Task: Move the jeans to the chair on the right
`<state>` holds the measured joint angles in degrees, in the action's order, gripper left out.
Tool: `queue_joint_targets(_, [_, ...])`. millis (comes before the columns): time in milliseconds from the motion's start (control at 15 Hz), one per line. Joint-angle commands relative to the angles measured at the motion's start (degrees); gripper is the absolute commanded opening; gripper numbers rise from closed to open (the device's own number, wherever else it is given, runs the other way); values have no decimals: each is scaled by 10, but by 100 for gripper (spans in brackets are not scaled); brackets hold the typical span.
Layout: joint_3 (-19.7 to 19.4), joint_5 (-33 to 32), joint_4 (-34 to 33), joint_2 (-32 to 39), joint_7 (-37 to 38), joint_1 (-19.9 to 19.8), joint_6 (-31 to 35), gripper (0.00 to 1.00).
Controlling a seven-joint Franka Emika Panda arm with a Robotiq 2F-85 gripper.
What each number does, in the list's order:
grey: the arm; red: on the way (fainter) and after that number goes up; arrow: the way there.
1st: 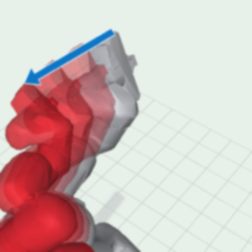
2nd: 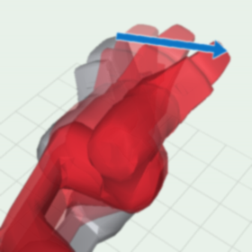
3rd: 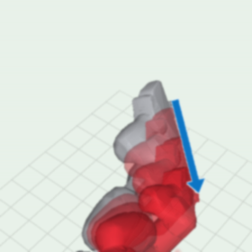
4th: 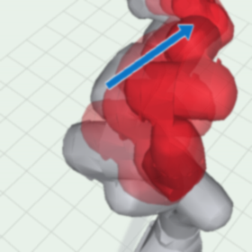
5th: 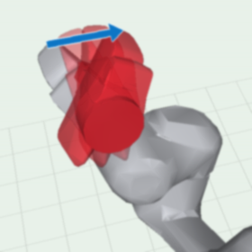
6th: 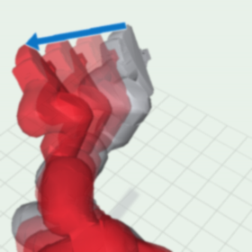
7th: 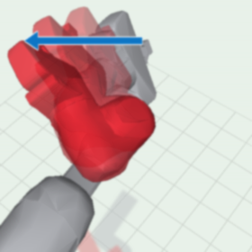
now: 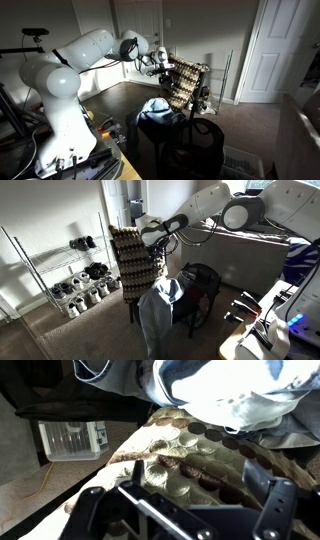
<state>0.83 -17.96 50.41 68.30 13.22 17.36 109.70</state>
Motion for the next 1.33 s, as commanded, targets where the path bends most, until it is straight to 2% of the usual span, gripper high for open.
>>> queue_joint_targets(0, [18,14,-14,27,-26,-10,2,100])
queue_joint_targets(733, [71,21,-58,83,-103,-42,-14,100])
queue_joint_targets(1067, [88,20,-69,110,-141,-45,-18,100])
queue_joint_targets(1267, [94,18,-77,125,-160,-43,-44,100])
